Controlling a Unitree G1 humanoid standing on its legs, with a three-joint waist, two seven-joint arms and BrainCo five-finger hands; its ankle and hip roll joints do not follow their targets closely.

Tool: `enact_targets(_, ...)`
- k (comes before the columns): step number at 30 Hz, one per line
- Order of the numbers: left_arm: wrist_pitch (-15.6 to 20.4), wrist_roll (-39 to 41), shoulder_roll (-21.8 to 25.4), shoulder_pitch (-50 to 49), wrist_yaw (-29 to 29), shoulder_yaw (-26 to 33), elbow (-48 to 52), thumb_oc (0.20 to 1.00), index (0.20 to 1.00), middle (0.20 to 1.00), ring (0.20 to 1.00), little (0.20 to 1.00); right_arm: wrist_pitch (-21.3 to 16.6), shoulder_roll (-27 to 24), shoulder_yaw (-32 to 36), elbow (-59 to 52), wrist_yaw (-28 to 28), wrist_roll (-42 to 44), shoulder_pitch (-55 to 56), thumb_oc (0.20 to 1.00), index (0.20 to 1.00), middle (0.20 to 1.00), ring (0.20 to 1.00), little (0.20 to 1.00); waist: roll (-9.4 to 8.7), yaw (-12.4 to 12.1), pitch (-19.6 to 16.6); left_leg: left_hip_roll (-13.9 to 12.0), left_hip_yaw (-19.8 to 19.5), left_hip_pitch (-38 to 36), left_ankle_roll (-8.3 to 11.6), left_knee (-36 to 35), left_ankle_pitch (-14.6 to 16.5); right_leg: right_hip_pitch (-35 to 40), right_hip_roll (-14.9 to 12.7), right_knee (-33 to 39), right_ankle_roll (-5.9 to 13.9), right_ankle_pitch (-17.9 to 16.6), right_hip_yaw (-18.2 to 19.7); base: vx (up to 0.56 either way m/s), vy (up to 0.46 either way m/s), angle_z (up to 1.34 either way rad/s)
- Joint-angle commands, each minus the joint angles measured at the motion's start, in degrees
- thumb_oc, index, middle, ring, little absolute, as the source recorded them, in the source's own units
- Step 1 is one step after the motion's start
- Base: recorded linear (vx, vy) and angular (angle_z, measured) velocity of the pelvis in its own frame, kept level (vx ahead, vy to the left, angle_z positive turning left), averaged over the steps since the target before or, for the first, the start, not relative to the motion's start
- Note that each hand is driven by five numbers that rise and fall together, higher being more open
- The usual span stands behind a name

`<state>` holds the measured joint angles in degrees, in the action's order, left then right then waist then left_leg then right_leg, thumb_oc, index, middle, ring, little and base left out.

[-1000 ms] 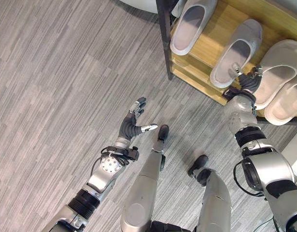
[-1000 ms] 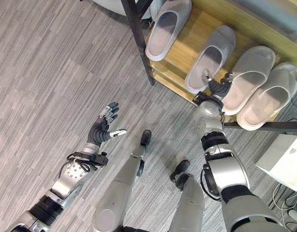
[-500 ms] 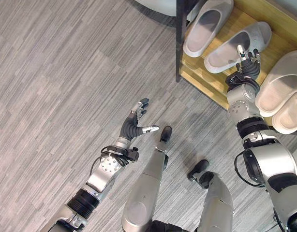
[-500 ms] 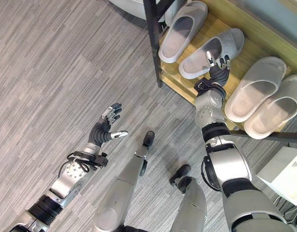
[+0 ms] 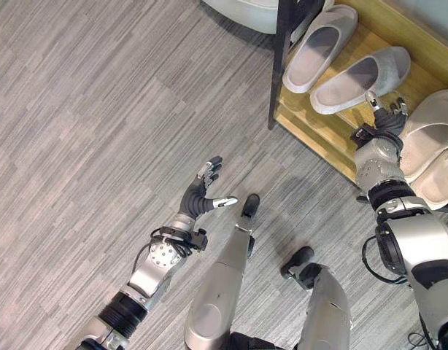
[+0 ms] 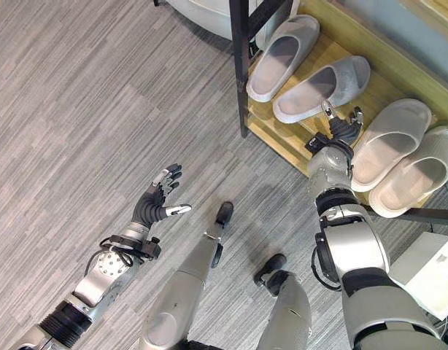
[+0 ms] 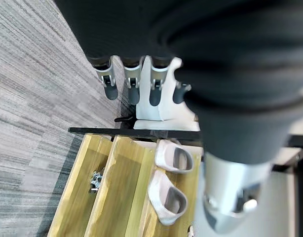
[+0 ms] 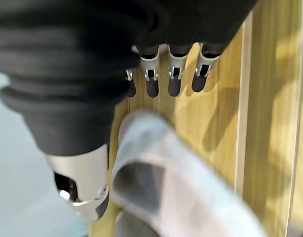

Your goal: Arrange the slippers neatly on the shoe rack.

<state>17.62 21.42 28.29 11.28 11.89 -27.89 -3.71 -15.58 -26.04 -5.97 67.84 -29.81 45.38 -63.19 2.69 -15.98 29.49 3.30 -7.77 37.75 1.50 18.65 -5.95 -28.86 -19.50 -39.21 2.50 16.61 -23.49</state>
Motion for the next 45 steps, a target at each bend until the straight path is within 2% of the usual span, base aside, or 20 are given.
enact_targets(1,1.99,0.75,-0.14,-0.59,1.41,-2.08,0.42,1.000,1.000,1.000,1.000,1.000,-0.65,-7.56,-0.42,0.08,-4.68,-5.17,-1.04,1.000,1.000,1.000,1.000,1.000,-0.18,-1.48,-1.94,-2.20,-1.00,-0.88,1.51,7.08,15.53,5.42,-1.31,6.69,4.86,-1.30,2.43,0.00,0.000,0.00)
enact_targets(6,3.06,0.18,0.73,-0.57,1.18,-3.26,2.22,1.000,1.000,1.000,1.000,1.000,0.77,-13.51,-1.91,3.73,-5.13,-5.58,-3.89,1.000,1.000,1.000,1.000,1.000,0.58,-1.64,-1.54,-1.81,-0.90,1.06,1.69,6.09,14.55,3.55,-1.64,6.95,5.22,-1.62,2.05,0.02,-0.009,0.16)
enact_targets(12,3.89,0.99,2.34,-1.46,-0.15,-3.12,4.61,1.000,1.000,1.000,1.000,1.000,0.78,-16.91,-4.29,6.39,-2.03,-2.11,-7.29,1.000,1.000,1.000,1.000,1.000,0.48,-2.45,-2.23,-1.83,-1.03,2.34,2.03,5.11,14.05,2.72,-1.54,7.54,5.43,-1.60,1.71,0.04,-0.021,0.05)
enact_targets(15,4.19,1.28,2.94,-1.57,-0.77,-2.81,4.98,1.000,1.000,1.000,1.000,1.000,0.65,-15.62,-5.00,6.88,0.76,1.00,-7.86,1.000,1.000,1.000,1.000,1.000,0.25,-2.85,-2.19,-1.81,-1.03,2.54,2.10,5.11,14.10,2.85,-1.41,7.54,5.38,-1.43,1.40,0.04,-0.023,0.08)
enact_targets(19,4.21,1.29,3.99,-1.97,-1.37,-2.21,4.86,1.000,1.000,1.000,1.000,1.000,0.33,-11.26,-5.49,7.30,4.04,6.19,-8.69,1.000,1.000,1.000,1.000,1.000,0.19,-3.87,-2.00,-1.65,-1.31,2.45,2.08,5.20,14.19,3.08,-1.43,7.01,5.31,-1.35,1.17,0.02,-0.016,0.08)
enact_targets(23,4.06,1.39,3.90,-1.98,-1.43,-2.05,4.33,1.000,1.000,1.000,1.000,1.000,-0.15,-9.60,-5.40,6.77,4.24,6.99,-9.02,1.000,1.000,1.000,1.000,1.000,0.24,-4.30,-1.94,-1.50,-1.58,2.38,2.05,5.31,14.22,3.49,-1.57,6.89,5.35,-1.36,0.74,0.01,0.001,0.02)
enact_targets(29,4.03,1.02,4.16,-2.15,-1.70,-1.94,4.29,1.000,1.000,1.000,1.000,1.000,-2.87,-8.22,-5.99,0.00,4.48,8.73,-9.16,1.000,1.000,1.000,1.000,1.000,0.11,-4.86,-1.87,-1.28,-1.85,2.16,1.91,5.82,14.41,3.79,-1.80,6.56,5.42,-1.52,0.63,0.01,0.001,0.02)
enact_targets(34,3.83,0.41,3.87,-1.99,-1.39,-2.14,3.94,1.000,1.000,1.000,1.000,1.000,-3.61,-7.95,-6.84,-3.05,3.20,6.18,-8.61,1.000,1.000,1.000,1.000,1.000,-0.14,-4.71,-2.02,-1.36,-1.63,1.18,1.86,5.93,14.62,4.46,-1.93,6.60,5.46,-1.73,0.90,0.00,0.000,0.00)
enact_targets(39,3.39,0.82,3.11,-0.93,-1.26,-1.56,3.70,1.000,1.000,1.000,1.000,1.000,-2.72,-5.33,-6.01,-8.90,-0.22,-1.60,-3.85,1.000,1.000,1.000,1.000,1.000,-0.81,-3.36,-2.17,-2.29,-0.75,-2.06,1.87,4.63,14.44,6.70,-1.00,8.54,5.29,-2.39,1.50,-0.02,-0.005,-0.04)
enact_targets(42,2.64,0.96,2.66,-0.75,-1.64,-0.61,2.72,1.000,1.000,1.000,1.000,1.000,-0.27,-1.23,-6.05,-14.37,-1.00,-9.63,2.17,1.000,1.000,1.000,1.000,1.000,-1.54,-1.37,-2.90,-3.64,0.75,-6.85,2.10,1.52,13.63,10.12,0.38,12.94,5.29,-4.02,2.33,-0.09,-0.017,-0.36)
enact_targets(45,1.50,2.01,1.71,-1.03,-2.67,1.66,2.40,1.000,1.000,1.000,1.000,1.000,-0.17,2.35,-6.04,-24.22,1.45,-12.49,11.90,1.000,1.000,1.000,1.000,1.000,-1.87,0.87,-4.08,-4.40,2.22,-11.11,2.38,-2.18,12.14,13.31,1.60,16.94,5.29,-5.57,2.97,-0.05,0.001,-0.53)
